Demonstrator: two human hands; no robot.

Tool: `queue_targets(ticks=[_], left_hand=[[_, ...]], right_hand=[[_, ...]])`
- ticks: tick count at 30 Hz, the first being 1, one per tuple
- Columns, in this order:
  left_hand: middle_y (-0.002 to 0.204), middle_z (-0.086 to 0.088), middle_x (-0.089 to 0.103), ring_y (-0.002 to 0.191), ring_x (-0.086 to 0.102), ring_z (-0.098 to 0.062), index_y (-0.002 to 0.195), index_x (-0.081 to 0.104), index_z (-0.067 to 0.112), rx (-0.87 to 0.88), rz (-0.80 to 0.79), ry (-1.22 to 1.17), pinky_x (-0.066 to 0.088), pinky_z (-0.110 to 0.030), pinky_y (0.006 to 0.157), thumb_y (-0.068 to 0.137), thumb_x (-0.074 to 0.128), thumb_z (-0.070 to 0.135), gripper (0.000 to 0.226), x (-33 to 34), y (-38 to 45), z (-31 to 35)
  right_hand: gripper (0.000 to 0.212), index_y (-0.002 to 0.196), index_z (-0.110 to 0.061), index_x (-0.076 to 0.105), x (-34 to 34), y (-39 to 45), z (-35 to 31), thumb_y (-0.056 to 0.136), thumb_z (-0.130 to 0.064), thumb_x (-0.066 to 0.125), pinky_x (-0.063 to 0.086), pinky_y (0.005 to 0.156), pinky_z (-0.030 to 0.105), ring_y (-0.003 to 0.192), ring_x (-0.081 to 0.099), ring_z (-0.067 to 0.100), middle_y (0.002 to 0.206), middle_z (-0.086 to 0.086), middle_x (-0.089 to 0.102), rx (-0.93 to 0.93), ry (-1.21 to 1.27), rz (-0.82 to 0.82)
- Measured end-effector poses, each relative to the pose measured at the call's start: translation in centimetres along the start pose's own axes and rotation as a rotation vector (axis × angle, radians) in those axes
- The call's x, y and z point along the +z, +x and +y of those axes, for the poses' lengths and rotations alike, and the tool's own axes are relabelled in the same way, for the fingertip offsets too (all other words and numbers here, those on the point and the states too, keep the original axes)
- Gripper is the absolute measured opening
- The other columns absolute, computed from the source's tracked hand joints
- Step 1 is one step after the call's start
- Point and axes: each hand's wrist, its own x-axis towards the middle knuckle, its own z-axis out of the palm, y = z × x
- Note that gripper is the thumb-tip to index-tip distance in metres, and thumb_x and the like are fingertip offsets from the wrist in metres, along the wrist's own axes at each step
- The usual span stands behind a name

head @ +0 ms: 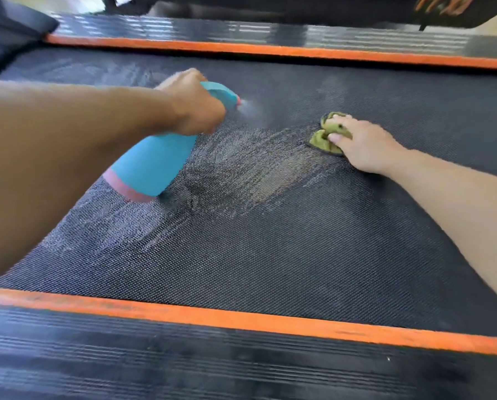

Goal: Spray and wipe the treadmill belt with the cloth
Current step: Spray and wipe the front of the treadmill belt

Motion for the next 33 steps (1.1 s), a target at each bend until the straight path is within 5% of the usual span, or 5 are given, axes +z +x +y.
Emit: queue_targets(ticks=[8, 15, 19, 26, 33], left_hand=[[0.107, -0.008, 0.059, 0.089, 0.055, -0.032, 0.117, 0.058, 0.023, 0.048, -0.001, -0.026, 0.04, -0.032, 0.069, 0.084, 0.07, 0.028, 0.036, 0.8, -0.3, 0.8], [0.092, 0.0, 0.076, 0.079, 0.07, -0.023, 0.106, 0.069, 0.02, 0.027, -0.027, -0.269, 0.059, -0.036, 0.077, 0.072, 0.072, 0.032, 0.036, -0.9, 0.6, 0.8], [0.107, -0.002, 0.077, 0.097, 0.075, -0.028, 0.11, 0.072, 0.027, 0.129, -0.057, -0.345, 0.061, -0.049, 0.093, 0.066, 0.065, 0.041, 0.047, 0.1, 2.1, 3.4], [0.092, 0.001, 0.081, 0.089, 0.076, -0.025, 0.1, 0.077, 0.023, 0.186, -0.195, -0.219, 0.063, -0.044, 0.084, 0.069, 0.064, 0.027, 0.035, 2.4, 3.1, 6.6], [0.074, -0.008, 0.057, 0.057, 0.049, -0.026, 0.103, 0.07, 0.01, 0.167, -0.144, -0.078, 0.039, -0.028, 0.052, 0.088, 0.072, 0.028, 0.024, 3.5, 6.1, 7.2]], right_hand=[[0.04, 0.142, -0.038, 0.042, 0.4, -1.8, -2.7, 0.102, -0.039, 0.041, 0.026, 0.11, 0.041, 0.14, 0.032, 0.033, 0.159, -0.001, 0.026, -0.009, 0.02, -0.013], [0.042, 0.144, -0.034, 0.042, 5.8, -10.2, -13.0, 0.102, -0.033, 0.045, 0.01, 0.121, 0.03, 0.146, 0.01, 0.0, 0.156, -0.019, 0.027, -0.518, 0.187, -0.268], [0.043, 0.145, -0.032, 0.042, 4.8, -7.6, -12.1, 0.102, -0.032, 0.045, 0.015, 0.118, 0.024, 0.145, 0.014, -0.003, 0.155, -0.019, 0.028, -0.492, 0.156, -0.23], [0.042, 0.145, -0.016, 0.04, -0.3, 1.1, -1.8, 0.105, -0.029, 0.035, 0.032, 0.105, 0.039, 0.135, 0.037, 0.037, 0.153, 0.013, 0.034, 0.215, -0.062, 0.084], [0.041, 0.143, -0.026, 0.044, 3.0, 2.3, -7.0, 0.103, -0.033, 0.042, 0.031, 0.103, 0.031, 0.136, 0.039, 0.027, 0.155, 0.002, 0.035, -0.311, -0.003, 0.039]])
